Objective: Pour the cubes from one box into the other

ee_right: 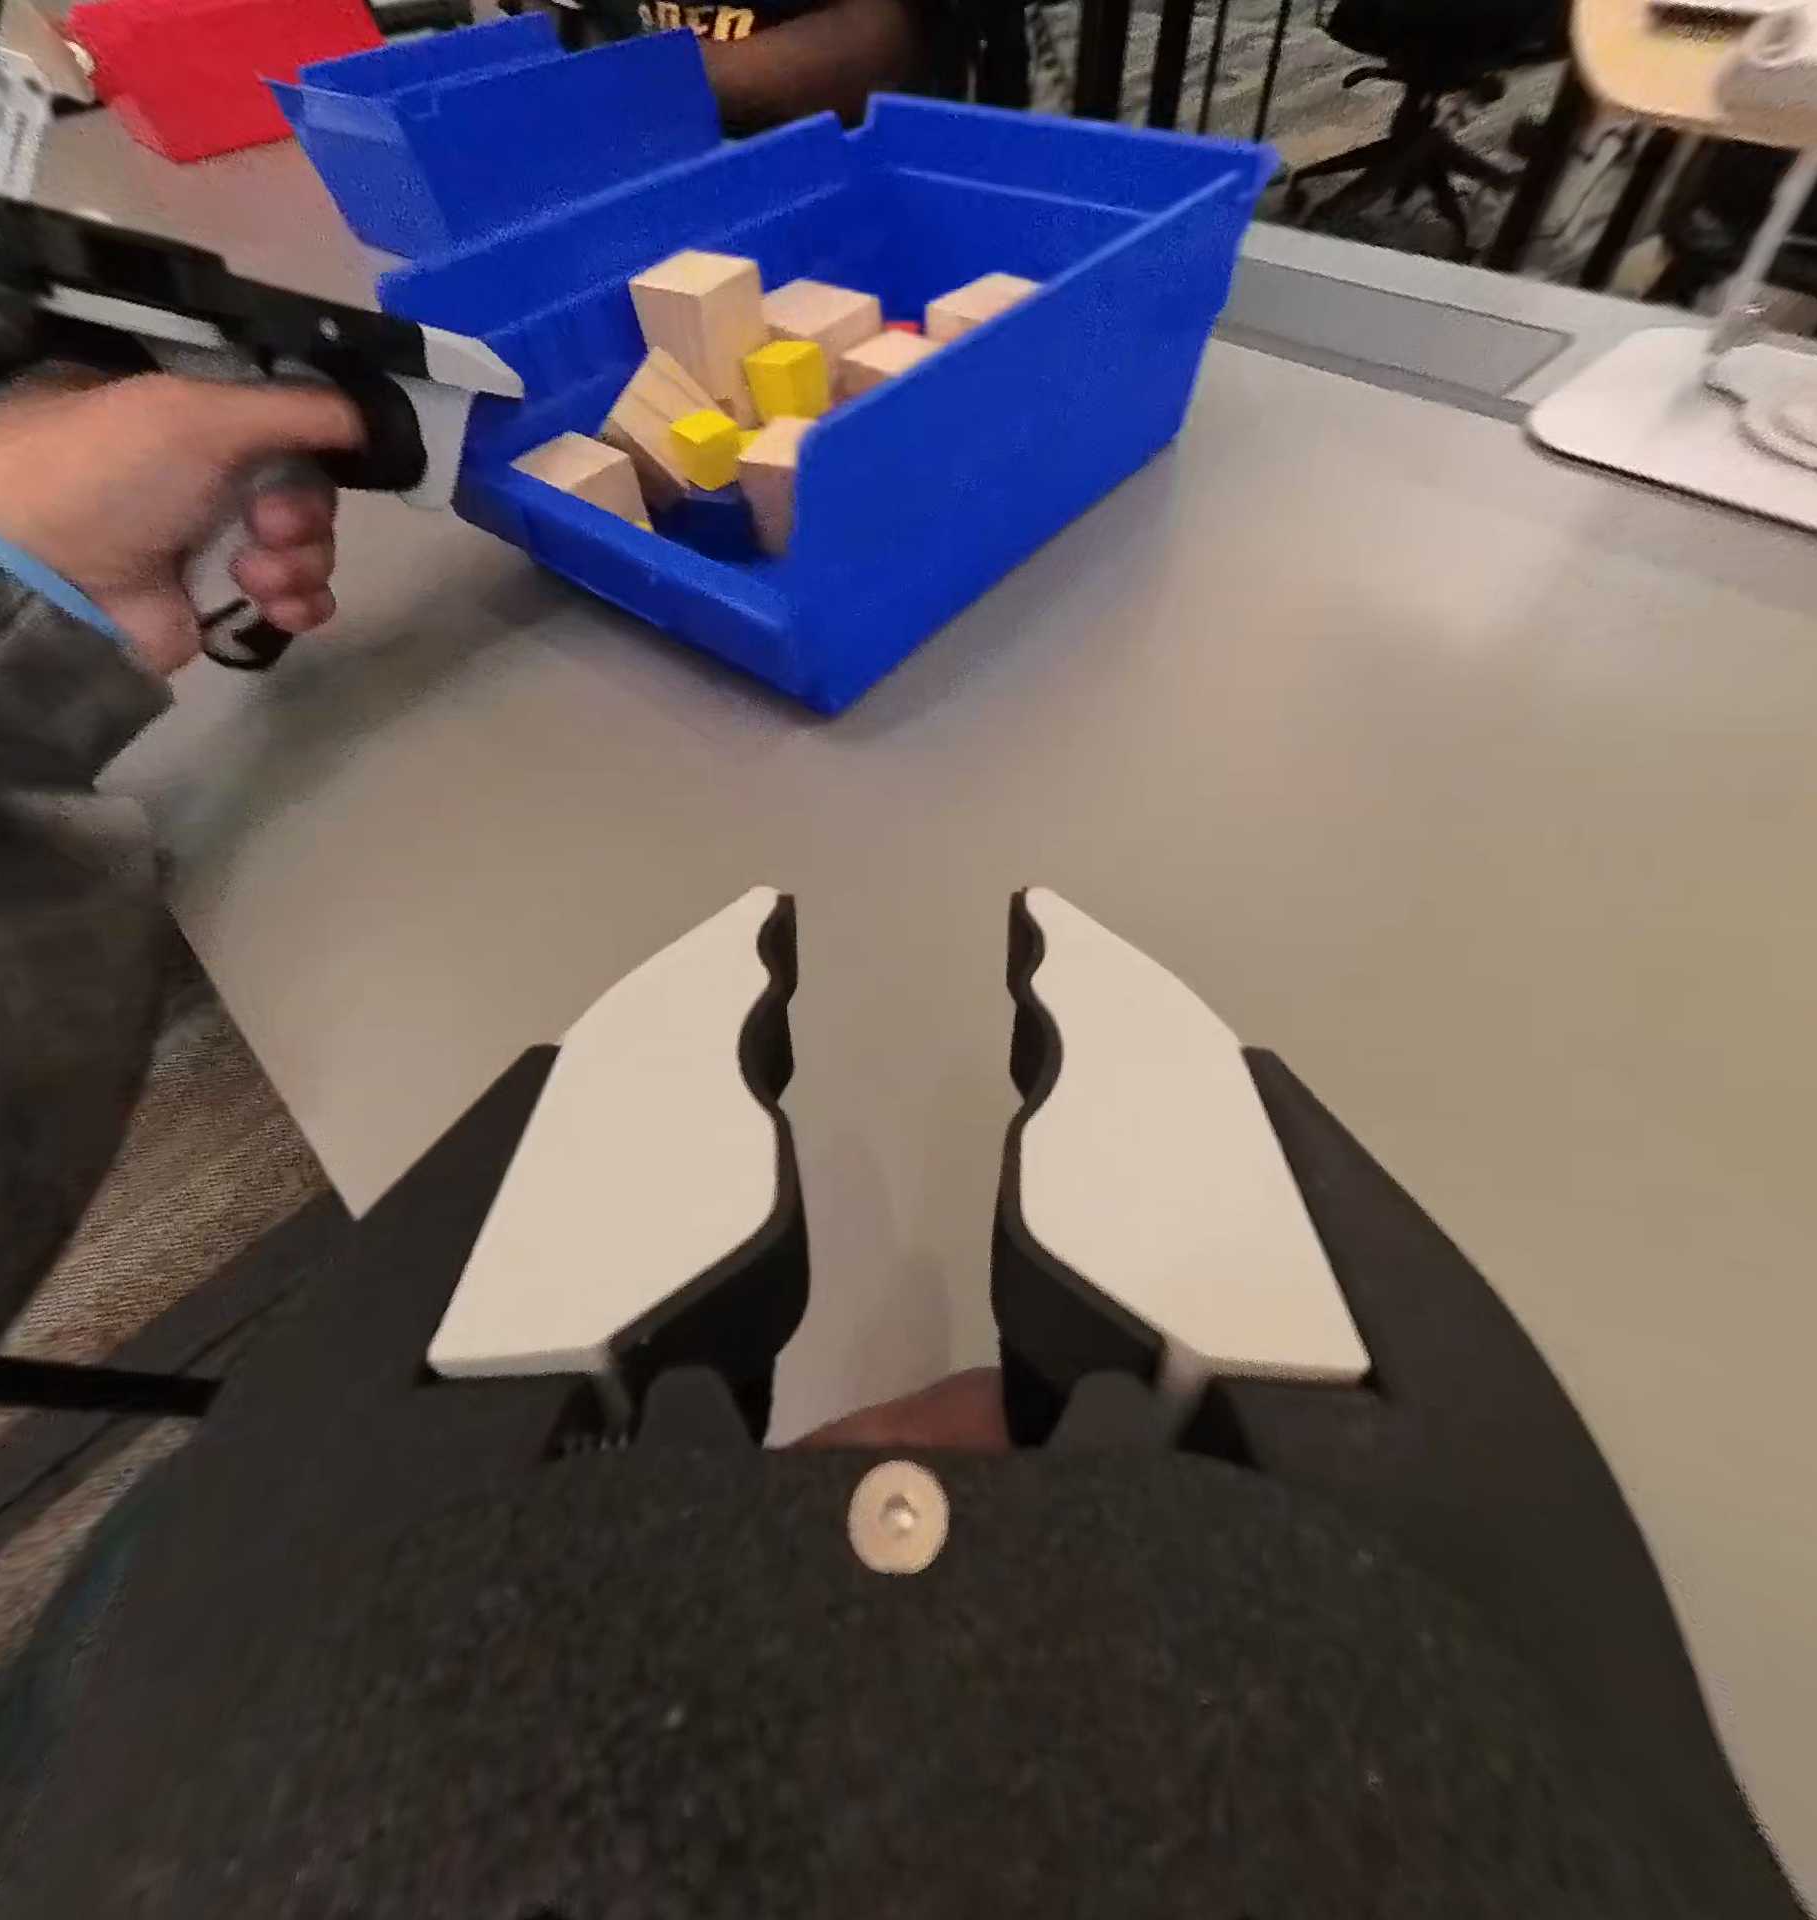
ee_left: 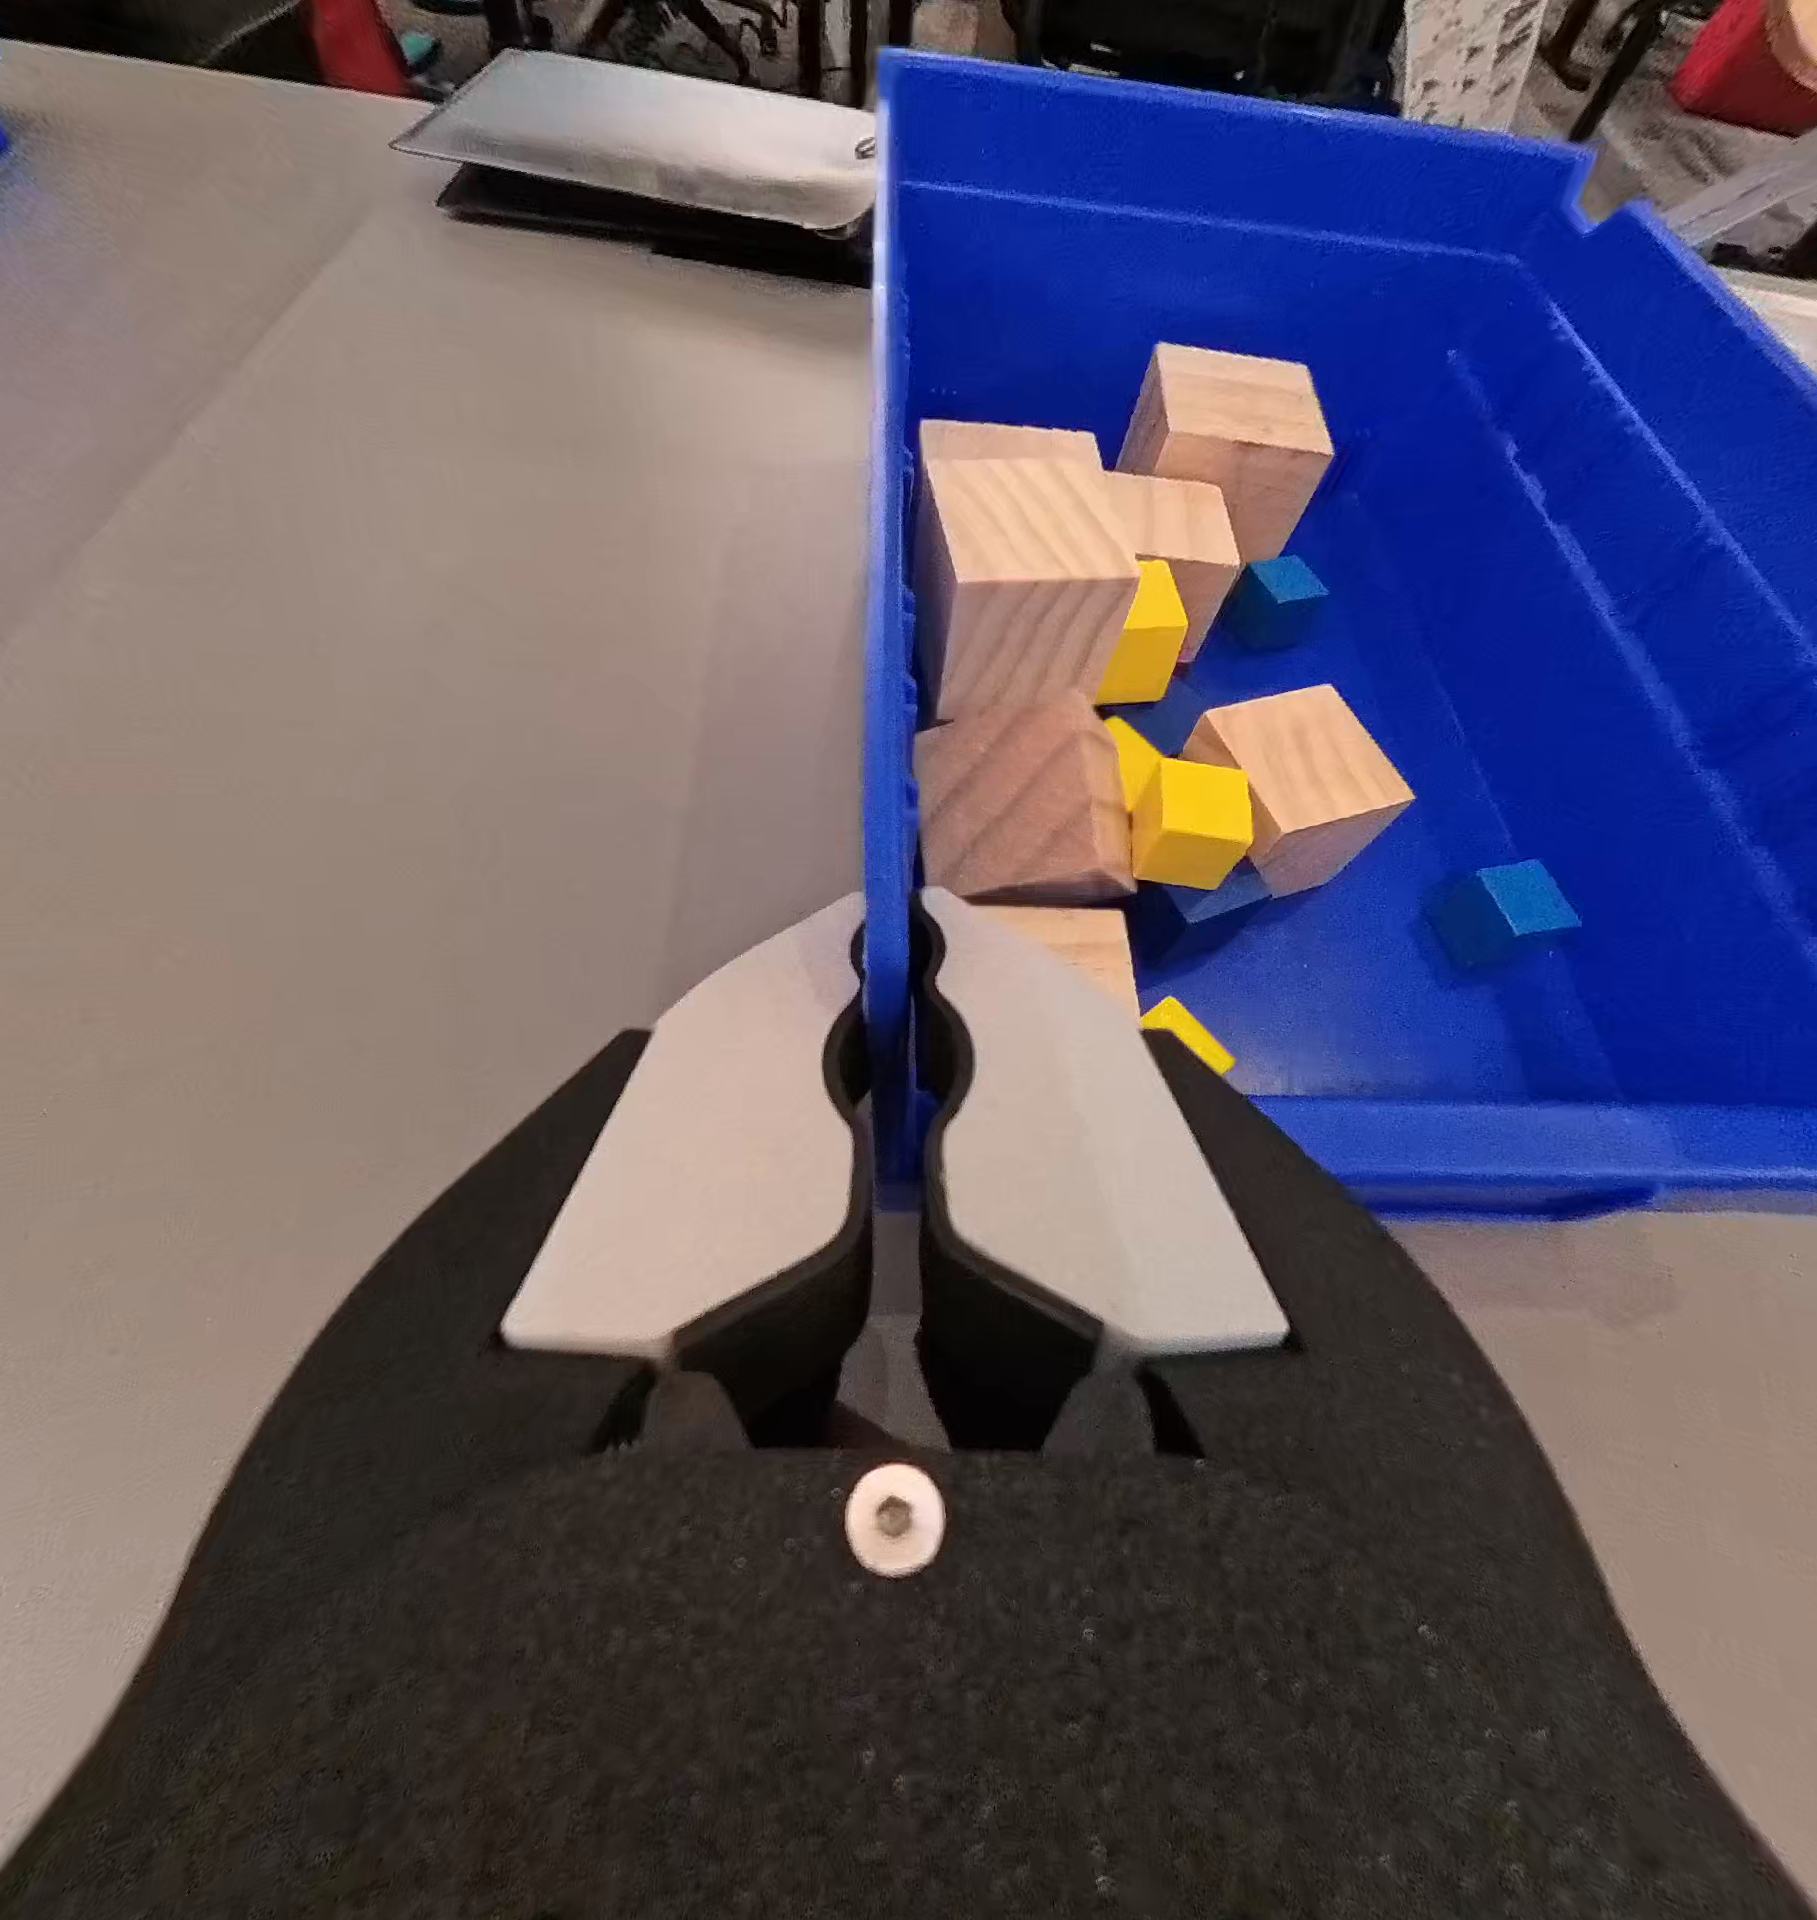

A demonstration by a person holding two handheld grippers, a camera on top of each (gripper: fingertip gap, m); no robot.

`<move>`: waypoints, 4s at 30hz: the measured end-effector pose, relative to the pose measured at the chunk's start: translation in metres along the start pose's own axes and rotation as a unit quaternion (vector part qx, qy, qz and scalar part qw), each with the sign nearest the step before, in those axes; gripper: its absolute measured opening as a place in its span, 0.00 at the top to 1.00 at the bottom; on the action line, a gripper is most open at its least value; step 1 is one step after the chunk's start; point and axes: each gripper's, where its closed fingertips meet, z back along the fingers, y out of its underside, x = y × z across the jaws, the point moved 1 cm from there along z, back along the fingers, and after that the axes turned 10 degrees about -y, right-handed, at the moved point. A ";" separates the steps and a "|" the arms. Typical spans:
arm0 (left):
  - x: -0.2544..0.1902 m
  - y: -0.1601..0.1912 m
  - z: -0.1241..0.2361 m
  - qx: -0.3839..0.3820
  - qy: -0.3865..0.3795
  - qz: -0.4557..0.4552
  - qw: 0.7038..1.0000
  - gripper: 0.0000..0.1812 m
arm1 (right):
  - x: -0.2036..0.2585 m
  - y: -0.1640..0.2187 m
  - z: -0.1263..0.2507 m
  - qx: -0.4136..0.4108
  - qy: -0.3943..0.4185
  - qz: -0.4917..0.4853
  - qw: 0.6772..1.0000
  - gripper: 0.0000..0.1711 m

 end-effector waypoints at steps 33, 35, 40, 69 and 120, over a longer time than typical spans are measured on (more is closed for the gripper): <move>-0.261 -0.087 0.134 -0.120 0.100 -0.068 0.985 0.98 | -0.135 -0.108 0.117 -0.086 0.322 -0.054 0.941 0.99; -0.307 -0.095 0.146 -0.124 0.132 -0.072 0.981 0.98 | -0.151 -0.109 0.163 -0.089 0.352 -0.056 0.930 0.99; -0.423 -0.100 0.177 -0.113 0.200 -0.102 0.968 0.98 | -0.197 -0.088 0.272 -0.078 0.408 -0.099 0.904 0.99; -0.587 -0.092 0.214 0.223 0.386 -0.186 0.875 0.96 | -0.278 -0.138 0.413 0.355 0.457 -0.183 0.795 0.98; -0.607 -0.025 0.156 0.353 0.618 0.172 0.681 0.93 | -0.339 -0.202 0.241 0.626 0.370 0.215 0.652 0.98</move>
